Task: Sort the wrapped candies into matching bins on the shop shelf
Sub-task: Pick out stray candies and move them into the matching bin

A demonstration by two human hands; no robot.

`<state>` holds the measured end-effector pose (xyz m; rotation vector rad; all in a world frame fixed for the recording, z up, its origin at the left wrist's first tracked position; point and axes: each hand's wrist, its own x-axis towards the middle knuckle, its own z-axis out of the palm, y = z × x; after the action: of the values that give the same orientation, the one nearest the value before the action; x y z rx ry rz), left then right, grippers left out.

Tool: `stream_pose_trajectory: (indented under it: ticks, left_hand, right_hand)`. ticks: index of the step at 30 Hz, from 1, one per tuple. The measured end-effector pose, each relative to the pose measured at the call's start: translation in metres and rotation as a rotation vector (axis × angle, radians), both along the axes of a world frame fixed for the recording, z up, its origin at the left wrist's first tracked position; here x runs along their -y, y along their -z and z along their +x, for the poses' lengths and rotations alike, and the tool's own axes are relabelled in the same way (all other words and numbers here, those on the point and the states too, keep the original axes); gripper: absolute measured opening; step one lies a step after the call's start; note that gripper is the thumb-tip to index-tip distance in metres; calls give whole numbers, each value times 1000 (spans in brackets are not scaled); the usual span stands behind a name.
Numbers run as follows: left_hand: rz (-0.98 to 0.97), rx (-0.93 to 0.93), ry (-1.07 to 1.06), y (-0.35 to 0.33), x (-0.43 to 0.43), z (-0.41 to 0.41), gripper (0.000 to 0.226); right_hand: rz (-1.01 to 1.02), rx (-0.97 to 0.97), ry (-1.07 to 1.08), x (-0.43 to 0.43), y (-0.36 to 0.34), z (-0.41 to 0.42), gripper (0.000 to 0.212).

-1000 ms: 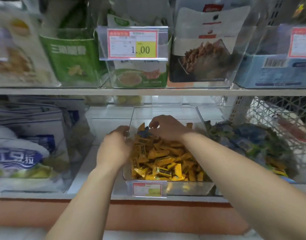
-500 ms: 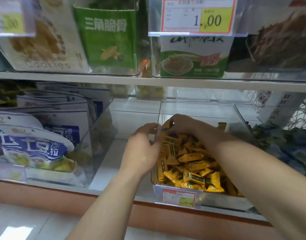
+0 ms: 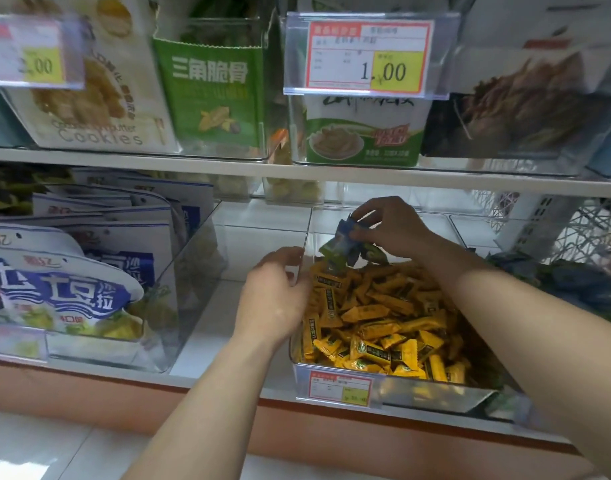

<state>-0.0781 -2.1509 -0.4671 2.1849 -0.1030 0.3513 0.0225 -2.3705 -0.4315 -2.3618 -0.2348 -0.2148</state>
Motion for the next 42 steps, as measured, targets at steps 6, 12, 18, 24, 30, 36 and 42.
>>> stream_pose_trajectory:
  ticks: [6, 12, 18, 24, 30, 36, 42]
  left_hand:
    - [87, 137, 22, -13, 21, -5, 68]
    - [-22, 116, 233, -18, 47, -14, 89]
    - [-211, 74, 264, -17, 58, -13, 77]
    - [-339, -9, 294, -14, 60, -16, 42]
    - [-445, -103, 255, -11, 67, -15, 38]
    - [-601, -163, 221, -19, 75, -19, 16]
    - [-477, -156, 196, -26, 97, -31, 4]
  right_hand:
    - [349, -68, -34, 8, -23, -48, 24]
    - [575, -156, -68, 4, -25, -83, 23]
    - [705, -197, 27, 5, -15, -98, 17]
    - [807, -232, -129, 16, -1, -121, 54]
    - [653, -77, -51, 26, 2, -132, 43]
    - [835, -110, 68, 29, 3, -136, 24]
    - [844, -212, 50, 15, 7, -138, 28]
